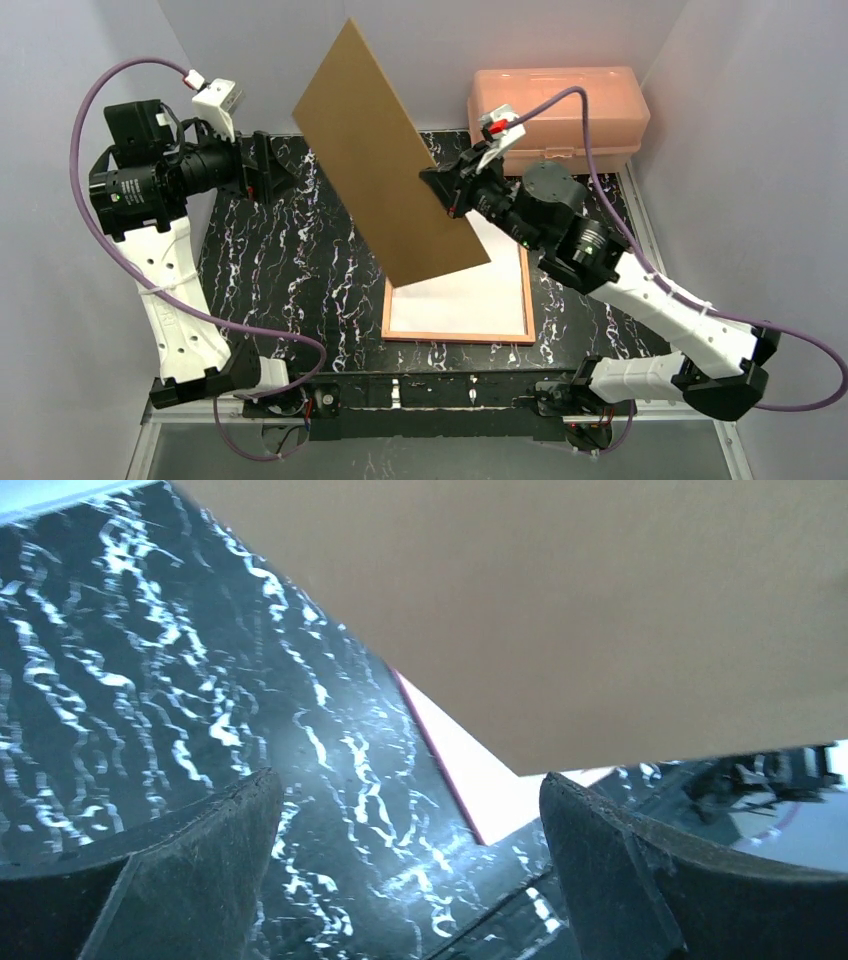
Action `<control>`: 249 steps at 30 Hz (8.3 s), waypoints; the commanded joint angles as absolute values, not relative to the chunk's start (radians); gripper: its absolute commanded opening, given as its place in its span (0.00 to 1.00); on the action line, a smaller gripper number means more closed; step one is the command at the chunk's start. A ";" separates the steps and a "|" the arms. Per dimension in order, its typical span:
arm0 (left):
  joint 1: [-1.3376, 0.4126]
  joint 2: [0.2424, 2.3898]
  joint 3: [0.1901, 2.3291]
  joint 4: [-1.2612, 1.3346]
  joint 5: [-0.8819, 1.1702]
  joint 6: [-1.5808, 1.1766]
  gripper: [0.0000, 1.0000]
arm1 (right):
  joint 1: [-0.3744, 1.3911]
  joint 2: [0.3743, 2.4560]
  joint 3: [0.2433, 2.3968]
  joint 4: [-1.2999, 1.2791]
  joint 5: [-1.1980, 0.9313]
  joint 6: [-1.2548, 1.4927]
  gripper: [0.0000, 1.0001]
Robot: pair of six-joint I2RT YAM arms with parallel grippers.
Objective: Put the photo into the frame
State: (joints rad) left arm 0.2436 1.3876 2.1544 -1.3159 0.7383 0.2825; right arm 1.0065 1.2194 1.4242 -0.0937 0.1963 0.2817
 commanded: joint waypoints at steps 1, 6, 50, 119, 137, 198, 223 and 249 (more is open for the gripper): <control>0.242 1.372 2.047 -1.247 0.903 0.153 0.98 | 1.064 1.180 1.460 -0.008 0.469 0.108 0.01; 0.187 1.320 2.002 -1.166 0.976 0.147 0.98 | 1.082 1.259 1.529 -0.049 0.486 0.106 0.01; 0.145 1.451 2.118 -1.178 0.568 -0.151 0.82 | 1.420 1.980 2.232 -0.273 0.951 0.077 0.01; 0.081 1.222 2.150 -0.816 0.952 -0.211 0.00 | 0.640 1.464 0.780 1.310 -0.549 1.079 0.99; 0.081 1.176 2.047 -0.669 0.935 -0.339 0.00 | 0.756 1.722 0.861 1.768 -0.575 1.338 0.74; 0.082 1.277 1.305 -0.826 0.724 0.275 0.86 | 0.657 1.043 1.310 -0.367 0.010 0.721 0.01; -0.302 1.883 1.341 -0.544 0.439 0.197 0.60 | 0.584 0.992 1.437 -0.610 0.046 0.684 0.01; -0.346 1.960 1.334 -0.493 0.385 0.143 0.48 | 0.581 1.002 1.387 -0.578 0.008 0.702 0.01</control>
